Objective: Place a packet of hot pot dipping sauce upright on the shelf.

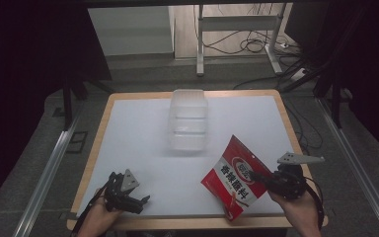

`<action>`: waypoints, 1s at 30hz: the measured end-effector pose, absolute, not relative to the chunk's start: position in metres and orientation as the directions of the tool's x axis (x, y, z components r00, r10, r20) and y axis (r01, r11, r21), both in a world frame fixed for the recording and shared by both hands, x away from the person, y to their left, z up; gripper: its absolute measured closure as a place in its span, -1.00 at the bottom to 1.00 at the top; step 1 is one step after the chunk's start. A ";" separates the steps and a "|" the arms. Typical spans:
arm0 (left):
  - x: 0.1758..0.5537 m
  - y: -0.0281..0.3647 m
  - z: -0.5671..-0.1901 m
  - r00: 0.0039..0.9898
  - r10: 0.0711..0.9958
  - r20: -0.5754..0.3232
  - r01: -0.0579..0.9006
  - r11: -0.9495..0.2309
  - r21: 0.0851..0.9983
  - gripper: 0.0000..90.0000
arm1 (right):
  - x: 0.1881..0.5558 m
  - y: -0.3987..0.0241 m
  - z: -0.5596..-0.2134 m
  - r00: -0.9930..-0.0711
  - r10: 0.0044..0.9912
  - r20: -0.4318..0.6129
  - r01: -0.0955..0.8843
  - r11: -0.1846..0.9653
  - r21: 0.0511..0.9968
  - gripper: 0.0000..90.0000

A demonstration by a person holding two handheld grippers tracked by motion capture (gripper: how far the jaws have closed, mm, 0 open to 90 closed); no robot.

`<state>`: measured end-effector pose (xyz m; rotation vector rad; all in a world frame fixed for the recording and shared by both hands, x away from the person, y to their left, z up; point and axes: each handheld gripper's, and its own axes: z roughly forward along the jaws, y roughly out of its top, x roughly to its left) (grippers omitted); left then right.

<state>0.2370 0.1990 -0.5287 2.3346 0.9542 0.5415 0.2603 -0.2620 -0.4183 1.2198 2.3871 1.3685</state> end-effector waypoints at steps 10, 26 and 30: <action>0.237 0.199 -0.529 0.665 0.731 0.151 0.508 -0.591 0.627 -0.92 | 0.260 -0.251 -0.392 -0.698 0.686 0.204 0.530 0.303 0.792 0.94; 0.237 0.199 -0.528 0.666 0.730 0.152 0.507 -0.593 0.625 -0.92 | 0.285 -0.263 -0.364 -0.649 0.752 0.116 0.474 0.281 0.834 0.94; 0.237 0.199 -0.529 0.668 0.727 0.155 0.504 -0.597 0.624 -0.92 | 0.293 -0.263 -0.363 -0.646 0.754 0.115 0.470 0.275 0.839 0.94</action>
